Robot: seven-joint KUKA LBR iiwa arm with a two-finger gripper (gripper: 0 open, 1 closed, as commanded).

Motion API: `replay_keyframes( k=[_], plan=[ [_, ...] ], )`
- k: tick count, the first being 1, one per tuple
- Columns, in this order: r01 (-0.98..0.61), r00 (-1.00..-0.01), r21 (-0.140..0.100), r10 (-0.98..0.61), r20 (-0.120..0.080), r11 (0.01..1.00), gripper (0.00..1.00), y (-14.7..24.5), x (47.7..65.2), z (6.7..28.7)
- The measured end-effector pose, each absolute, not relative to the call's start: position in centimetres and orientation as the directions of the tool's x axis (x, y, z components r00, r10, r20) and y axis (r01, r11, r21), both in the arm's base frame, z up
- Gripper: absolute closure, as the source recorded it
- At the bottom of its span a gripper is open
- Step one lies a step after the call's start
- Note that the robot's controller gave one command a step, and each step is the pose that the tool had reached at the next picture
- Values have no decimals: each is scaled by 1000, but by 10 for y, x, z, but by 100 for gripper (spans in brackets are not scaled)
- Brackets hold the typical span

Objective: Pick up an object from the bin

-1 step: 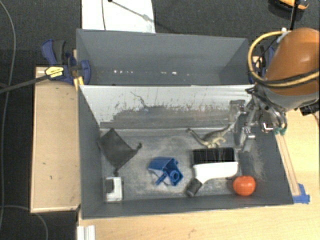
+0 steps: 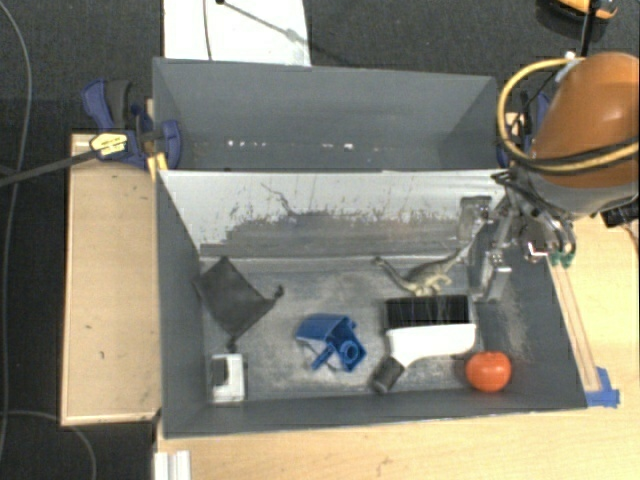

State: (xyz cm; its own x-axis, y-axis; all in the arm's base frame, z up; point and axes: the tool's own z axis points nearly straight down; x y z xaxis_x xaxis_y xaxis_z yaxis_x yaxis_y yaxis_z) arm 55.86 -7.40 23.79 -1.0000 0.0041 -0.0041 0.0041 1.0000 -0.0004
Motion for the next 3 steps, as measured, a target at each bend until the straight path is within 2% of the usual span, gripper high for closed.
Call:
replay_keyframes(
  k=[1,2,3],
  plan=[
    [-96,-995,0,-96,-5,995,0,-74,537,179],
    [-316,-949,-1,-316,-4,949,0,-76,498,161],
    [-213,-977,-1,-213,-7,977,0,-81,504,118]
  ],
)
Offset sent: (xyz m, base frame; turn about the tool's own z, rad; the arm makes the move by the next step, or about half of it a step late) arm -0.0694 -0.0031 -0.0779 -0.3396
